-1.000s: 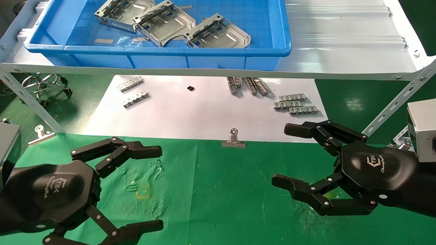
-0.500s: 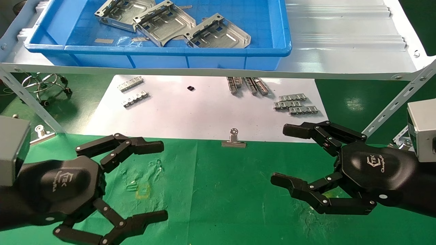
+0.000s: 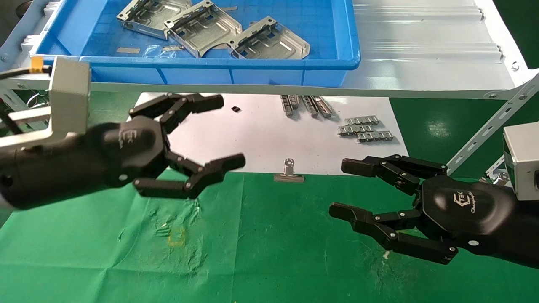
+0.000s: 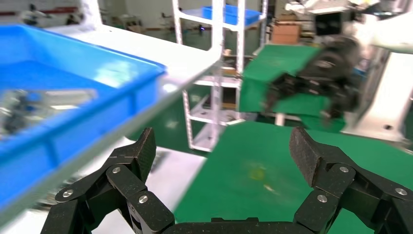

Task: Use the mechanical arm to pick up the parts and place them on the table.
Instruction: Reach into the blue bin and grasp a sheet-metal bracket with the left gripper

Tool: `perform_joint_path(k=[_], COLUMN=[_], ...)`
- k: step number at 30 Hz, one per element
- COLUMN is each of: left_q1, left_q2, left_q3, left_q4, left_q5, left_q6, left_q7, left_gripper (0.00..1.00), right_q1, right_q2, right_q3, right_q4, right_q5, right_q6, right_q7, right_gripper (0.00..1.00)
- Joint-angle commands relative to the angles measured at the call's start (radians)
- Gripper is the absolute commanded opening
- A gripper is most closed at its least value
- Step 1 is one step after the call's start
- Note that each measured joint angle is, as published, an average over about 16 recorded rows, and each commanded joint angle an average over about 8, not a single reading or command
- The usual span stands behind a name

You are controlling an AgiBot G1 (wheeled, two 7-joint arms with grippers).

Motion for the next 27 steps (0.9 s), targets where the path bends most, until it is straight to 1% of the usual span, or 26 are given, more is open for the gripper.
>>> perform_joint_path(k=[1, 8, 17, 22, 27], left_q1=[-0.037, -0.220, -0.487, -0.614, -0.697], left_q2=[0.029, 0.133, 0.288, 0.378, 0.455], left_q3=[0.010, 0.050, 0.141, 0.183, 0.217], left_q4=[0.031, 0.229, 0.585, 0.774, 0.905], left_q5=[0.023, 0.107, 0.265, 0.345, 0.411], left_q6=[-0.020, -0.047, -0.080, -0.153, -0.254], left_q7=[0.004, 0.040, 0.089, 0.133, 0.171], left_gripper=[1.00, 1.00, 1.00, 1.00, 1.00], right_q1=[0.000, 0.000, 0.000, 0.000, 0.000], right_q2=[0.000, 0.000, 0.000, 0.000, 0.000], right_q3=[0.000, 0.000, 0.000, 0.000, 0.000], right_q4=[0.000, 0.000, 0.000, 0.000, 0.000], right_q5=[0.000, 0.000, 0.000, 0.000, 0.000], right_q6=[0.000, 0.000, 0.000, 0.000, 0.000], right_q7=[0.000, 0.000, 0.000, 0.000, 0.000], right_gripper=[0.00, 0.00, 0.00, 0.00, 0.00])
